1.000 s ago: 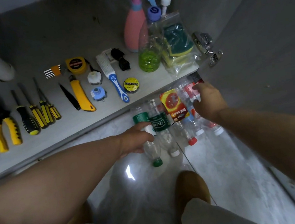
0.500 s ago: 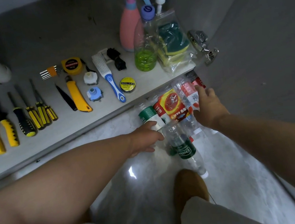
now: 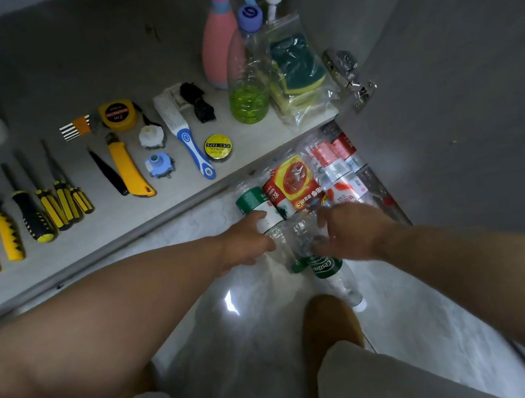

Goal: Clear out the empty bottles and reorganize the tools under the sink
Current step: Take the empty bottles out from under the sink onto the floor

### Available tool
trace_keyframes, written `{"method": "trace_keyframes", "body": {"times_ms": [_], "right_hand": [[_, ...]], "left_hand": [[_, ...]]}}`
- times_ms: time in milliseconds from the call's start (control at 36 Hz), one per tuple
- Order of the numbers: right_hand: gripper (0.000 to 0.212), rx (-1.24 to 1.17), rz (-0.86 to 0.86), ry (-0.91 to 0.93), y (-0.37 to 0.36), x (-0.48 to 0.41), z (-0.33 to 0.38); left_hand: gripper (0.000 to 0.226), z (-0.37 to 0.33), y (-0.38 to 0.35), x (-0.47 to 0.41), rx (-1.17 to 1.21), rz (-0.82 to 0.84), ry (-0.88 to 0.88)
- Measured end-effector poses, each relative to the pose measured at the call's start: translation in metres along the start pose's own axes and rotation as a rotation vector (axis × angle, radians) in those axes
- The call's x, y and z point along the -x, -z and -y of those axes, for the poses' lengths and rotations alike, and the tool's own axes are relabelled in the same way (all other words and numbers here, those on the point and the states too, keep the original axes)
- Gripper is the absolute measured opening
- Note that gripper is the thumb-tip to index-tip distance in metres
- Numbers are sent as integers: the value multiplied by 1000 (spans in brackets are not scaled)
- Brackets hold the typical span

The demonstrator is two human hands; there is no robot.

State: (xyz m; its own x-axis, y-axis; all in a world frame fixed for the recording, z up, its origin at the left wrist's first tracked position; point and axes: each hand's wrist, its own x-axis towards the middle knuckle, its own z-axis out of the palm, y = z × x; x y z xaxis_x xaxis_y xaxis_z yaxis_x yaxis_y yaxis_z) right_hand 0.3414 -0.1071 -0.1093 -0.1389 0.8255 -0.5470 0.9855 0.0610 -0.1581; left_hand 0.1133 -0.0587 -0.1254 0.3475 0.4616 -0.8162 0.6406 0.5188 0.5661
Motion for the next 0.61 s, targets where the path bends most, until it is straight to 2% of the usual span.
{"method": "trace_keyframes", "body": {"times_ms": [83,167,278,333,444,611], "right_hand": [[73,80,94,-116,-23,3,14],[85,3,138,-190,-38,2,19],[83,-126,139,-206,-25,-2,22],[82,-146,67,-168,-10,-4,24],[62,-240,-79,-149,19,-16,30],[75,-184,-87,-188,35,-46,48]], "left_hand": [[81,1,1,1,-18,3,-6],[82,3,1,1,-18,8,-14],[72,5,3,0,-21,18,-25],[67,6,4,-1,-34,9,-27],[63,6,5,-2,-46,9,-19],[59,5,8,0,-86,9,-14]]}}
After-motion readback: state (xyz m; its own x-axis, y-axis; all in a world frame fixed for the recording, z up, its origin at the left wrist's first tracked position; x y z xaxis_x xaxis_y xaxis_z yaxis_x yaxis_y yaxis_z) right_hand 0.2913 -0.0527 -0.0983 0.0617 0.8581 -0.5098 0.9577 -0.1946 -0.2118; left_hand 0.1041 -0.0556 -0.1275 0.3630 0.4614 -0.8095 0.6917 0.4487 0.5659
